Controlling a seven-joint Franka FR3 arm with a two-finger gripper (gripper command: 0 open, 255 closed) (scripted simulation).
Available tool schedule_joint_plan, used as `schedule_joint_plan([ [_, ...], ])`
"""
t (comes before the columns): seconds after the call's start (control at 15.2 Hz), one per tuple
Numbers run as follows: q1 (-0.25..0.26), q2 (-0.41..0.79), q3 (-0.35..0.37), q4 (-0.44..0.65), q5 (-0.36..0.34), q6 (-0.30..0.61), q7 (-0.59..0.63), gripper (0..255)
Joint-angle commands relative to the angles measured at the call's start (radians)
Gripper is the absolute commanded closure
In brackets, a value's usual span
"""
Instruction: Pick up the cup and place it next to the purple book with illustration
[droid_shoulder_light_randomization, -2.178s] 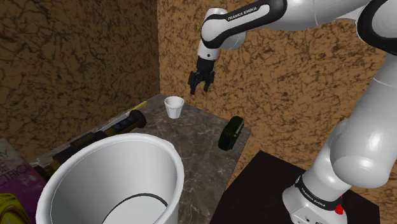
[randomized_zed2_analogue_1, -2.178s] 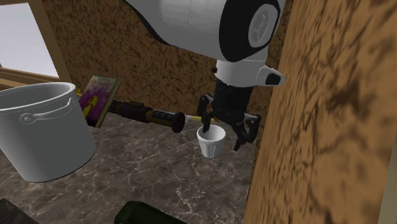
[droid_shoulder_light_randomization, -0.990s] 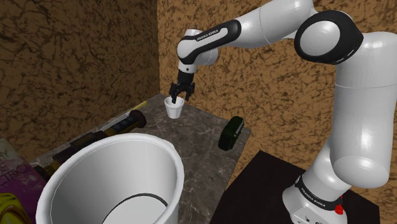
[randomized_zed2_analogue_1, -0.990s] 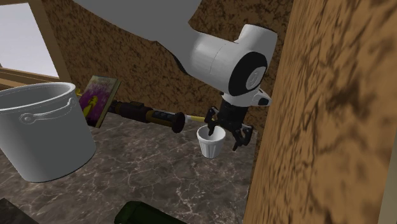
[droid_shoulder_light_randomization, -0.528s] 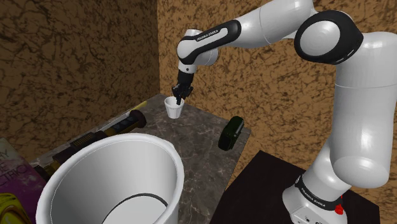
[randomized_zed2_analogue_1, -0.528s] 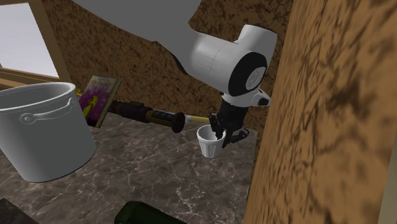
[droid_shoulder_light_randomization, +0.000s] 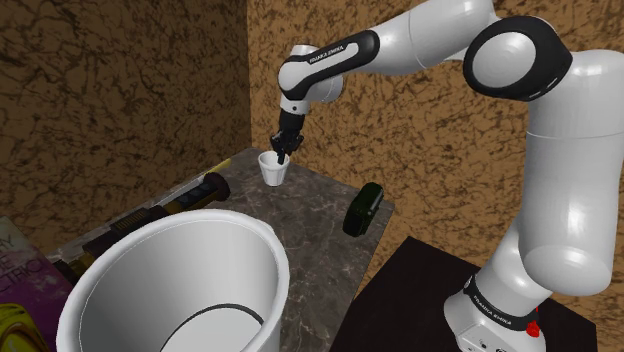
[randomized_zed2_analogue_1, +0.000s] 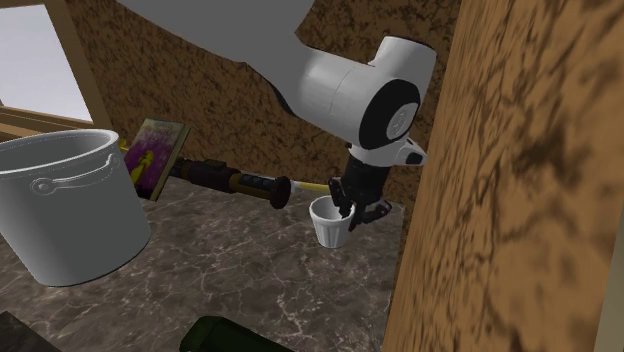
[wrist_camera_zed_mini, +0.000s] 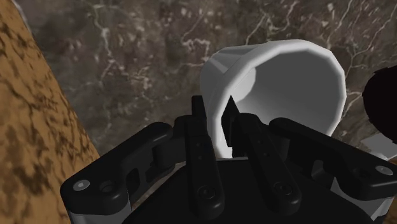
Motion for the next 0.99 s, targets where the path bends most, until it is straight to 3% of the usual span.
schedule_joint_plan([
  [0.0,0.0,-0.008,-0.001,0.008,-0.002,-0.017,0.004,255],
  [0.92,-0.001,-0.067,-0.007,0.112,-0.022,-0.176,0.04,255],
])
